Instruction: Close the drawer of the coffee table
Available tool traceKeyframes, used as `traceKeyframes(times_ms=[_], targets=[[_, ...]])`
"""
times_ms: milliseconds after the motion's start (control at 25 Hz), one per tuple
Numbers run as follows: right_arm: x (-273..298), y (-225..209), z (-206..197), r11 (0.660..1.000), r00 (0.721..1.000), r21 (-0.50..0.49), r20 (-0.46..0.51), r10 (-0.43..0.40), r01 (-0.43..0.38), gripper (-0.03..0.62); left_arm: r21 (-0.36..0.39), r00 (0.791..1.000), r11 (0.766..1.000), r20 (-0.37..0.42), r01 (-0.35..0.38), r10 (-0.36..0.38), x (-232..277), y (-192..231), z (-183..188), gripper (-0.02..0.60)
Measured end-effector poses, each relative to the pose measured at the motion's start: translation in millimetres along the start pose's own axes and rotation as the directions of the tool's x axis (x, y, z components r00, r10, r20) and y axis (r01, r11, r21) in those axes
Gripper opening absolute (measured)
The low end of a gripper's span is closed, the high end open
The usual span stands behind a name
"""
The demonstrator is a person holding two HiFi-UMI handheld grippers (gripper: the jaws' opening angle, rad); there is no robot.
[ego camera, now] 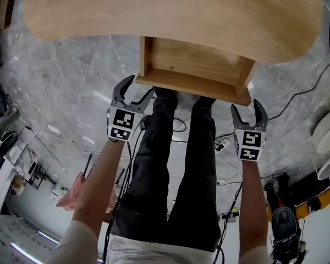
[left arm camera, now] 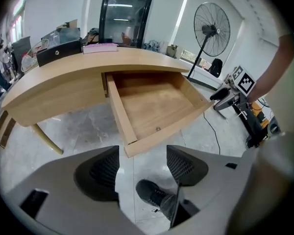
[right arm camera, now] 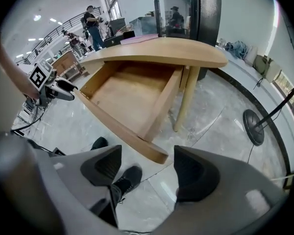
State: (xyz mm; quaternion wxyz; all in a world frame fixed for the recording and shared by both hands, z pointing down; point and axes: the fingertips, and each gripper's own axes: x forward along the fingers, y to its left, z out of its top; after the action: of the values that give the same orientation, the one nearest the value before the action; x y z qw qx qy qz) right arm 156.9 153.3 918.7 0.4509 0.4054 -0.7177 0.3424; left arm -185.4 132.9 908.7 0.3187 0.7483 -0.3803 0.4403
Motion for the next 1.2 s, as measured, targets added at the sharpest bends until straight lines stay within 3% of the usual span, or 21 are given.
traceKeyframes(times_ms=[240,520,800,1200], targets=[[15.3,-7.4,-6.9,1.0,0.999,0.015,-0.038,-0.017,0.018,0.342,0.006,1.0,1.0,-0.008,-0.01,0.01,13.0,-2.0,6.8,0.293],[16.1,-10.8,-5.0,0.998,0.999,0.048,-0.025,-0.029,0.03,0.26,-0.007,1.0,1.0,-0.02,-0.023,0.023,11.9,-1.5,9.1,0.281],[17.6,-7.2,-4.5,0.996,0.999,0.072,-0.017,-0.046,0.047,0.258,-0.034,0.999,0.999,-0.038,-0.031,0.03,12.5,-0.3,5.5,0.281],[4.4,-11.9,6.8,0.993,0.997,0.094,0.022,-0.068,0.066,0.258,-0.048,1.0,0.999,-0.005,-0.019,0.018,1.8,-1.1,17.6,0.279]])
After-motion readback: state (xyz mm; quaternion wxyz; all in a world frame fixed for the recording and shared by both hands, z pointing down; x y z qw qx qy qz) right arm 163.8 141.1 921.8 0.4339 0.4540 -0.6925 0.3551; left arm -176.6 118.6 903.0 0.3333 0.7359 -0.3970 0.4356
